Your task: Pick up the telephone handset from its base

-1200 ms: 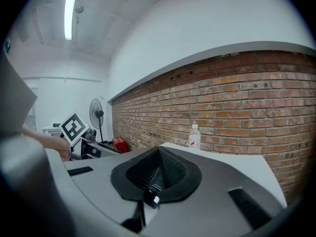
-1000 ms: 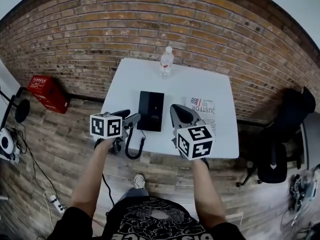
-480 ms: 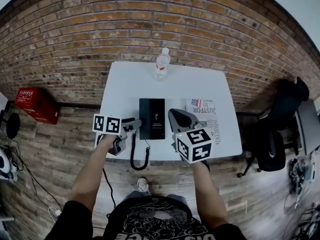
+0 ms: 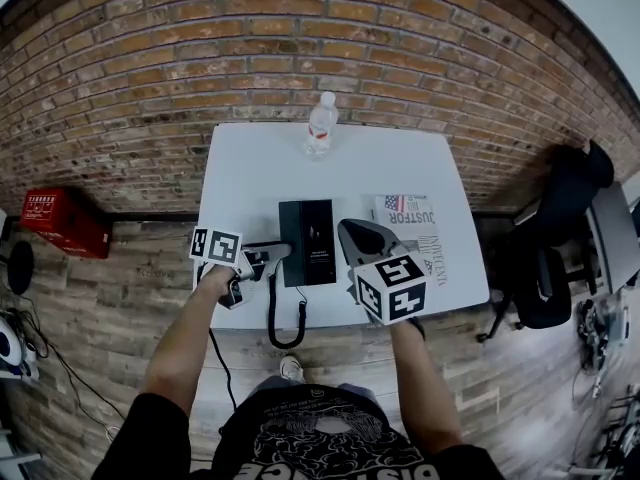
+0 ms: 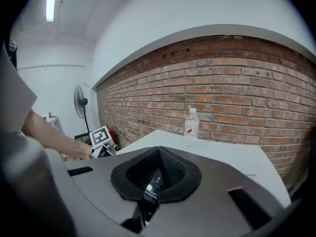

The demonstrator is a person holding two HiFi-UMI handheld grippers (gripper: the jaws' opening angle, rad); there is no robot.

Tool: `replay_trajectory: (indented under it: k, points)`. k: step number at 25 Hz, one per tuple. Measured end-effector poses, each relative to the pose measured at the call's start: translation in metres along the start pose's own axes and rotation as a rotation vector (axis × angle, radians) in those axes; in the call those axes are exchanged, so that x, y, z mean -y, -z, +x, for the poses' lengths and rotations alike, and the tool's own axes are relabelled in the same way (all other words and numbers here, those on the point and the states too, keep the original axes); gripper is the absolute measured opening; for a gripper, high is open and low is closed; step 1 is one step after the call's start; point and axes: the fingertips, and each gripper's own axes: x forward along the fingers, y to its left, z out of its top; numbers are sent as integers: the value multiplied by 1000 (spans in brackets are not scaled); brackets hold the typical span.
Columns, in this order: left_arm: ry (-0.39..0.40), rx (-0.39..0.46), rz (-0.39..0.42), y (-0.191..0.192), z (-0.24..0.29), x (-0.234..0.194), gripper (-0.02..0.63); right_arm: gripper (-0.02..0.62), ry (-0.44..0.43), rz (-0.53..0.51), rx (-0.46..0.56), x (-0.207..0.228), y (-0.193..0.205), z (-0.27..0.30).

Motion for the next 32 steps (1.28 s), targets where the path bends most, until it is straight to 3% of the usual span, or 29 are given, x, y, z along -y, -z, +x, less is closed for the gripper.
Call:
replay_trajectory:
  k: [6, 8, 9, 25, 29, 32]
  points:
    - [94, -11, -24, -7, 10, 5, 192, 0, 20, 13, -16, 11, 1, 8]
    - [96, -21, -15, -7, 10, 3, 99, 0, 25, 16, -14, 15, 0, 10]
    - [99, -23, -19, -7, 10, 2, 89, 0, 27, 17, -12, 16, 0, 10]
    - [146, -1, -55, -10, 7, 12, 74, 0, 37, 51, 9, 26, 6, 8]
    - [111, 24, 1, -13, 0, 13, 74, 0, 32, 55, 13, 24, 8, 2]
    - [160, 68, -49, -15, -3, 29, 74, 0, 29, 55, 21, 24, 8, -4]
